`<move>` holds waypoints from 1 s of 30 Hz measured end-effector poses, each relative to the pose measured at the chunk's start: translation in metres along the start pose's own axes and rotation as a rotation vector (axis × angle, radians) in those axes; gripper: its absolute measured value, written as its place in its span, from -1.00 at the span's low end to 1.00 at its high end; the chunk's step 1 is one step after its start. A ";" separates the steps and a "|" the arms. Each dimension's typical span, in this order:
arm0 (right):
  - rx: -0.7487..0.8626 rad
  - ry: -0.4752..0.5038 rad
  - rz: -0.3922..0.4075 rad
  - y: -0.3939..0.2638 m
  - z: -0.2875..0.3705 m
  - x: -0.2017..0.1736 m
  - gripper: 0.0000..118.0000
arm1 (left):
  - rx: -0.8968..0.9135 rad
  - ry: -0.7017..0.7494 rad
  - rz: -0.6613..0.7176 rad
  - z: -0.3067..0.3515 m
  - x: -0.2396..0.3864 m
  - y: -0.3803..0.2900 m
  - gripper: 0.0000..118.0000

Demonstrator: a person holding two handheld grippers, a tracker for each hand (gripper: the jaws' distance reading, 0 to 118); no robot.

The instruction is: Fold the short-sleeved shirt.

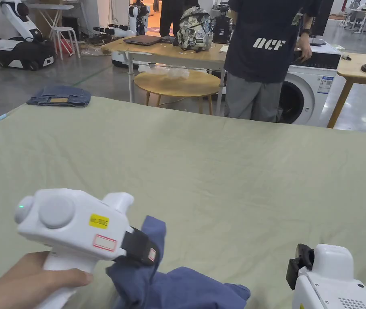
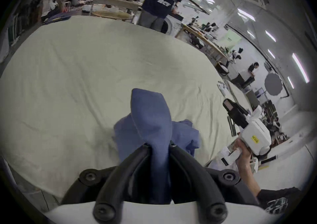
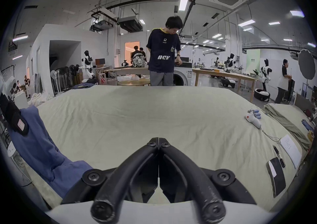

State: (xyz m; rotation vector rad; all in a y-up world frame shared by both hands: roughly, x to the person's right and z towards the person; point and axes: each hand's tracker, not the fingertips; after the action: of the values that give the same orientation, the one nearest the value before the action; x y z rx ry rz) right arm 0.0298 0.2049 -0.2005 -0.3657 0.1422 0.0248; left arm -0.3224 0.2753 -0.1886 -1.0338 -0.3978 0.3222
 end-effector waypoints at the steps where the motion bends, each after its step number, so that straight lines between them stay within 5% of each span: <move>1: -0.001 -0.004 -0.001 0.000 0.001 0.001 -1.00 | -0.016 -0.006 -0.001 -0.012 0.006 0.002 -0.96; 15: -0.026 -0.050 -0.013 -0.008 0.008 0.018 -1.00 | -0.205 0.117 0.000 -0.169 0.073 -0.019 -0.96; 19: -0.035 -0.053 -0.014 -0.007 0.008 0.019 -1.00 | -0.185 0.052 -0.032 -0.152 0.070 -0.022 -0.91; 23: -0.028 -0.050 -0.016 -0.006 0.008 0.019 -1.00 | -0.092 -0.049 0.003 -0.108 0.064 -0.015 -0.45; 30: -0.029 -0.042 -0.020 -0.006 0.007 0.016 -1.00 | 0.043 -0.169 0.120 -0.070 0.023 0.000 -0.42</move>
State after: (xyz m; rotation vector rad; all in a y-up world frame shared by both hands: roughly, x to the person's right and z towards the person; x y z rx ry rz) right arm 0.0466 0.2016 -0.1946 -0.3954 0.0966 0.0151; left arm -0.2699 0.2319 -0.2167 -0.9936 -0.4802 0.5258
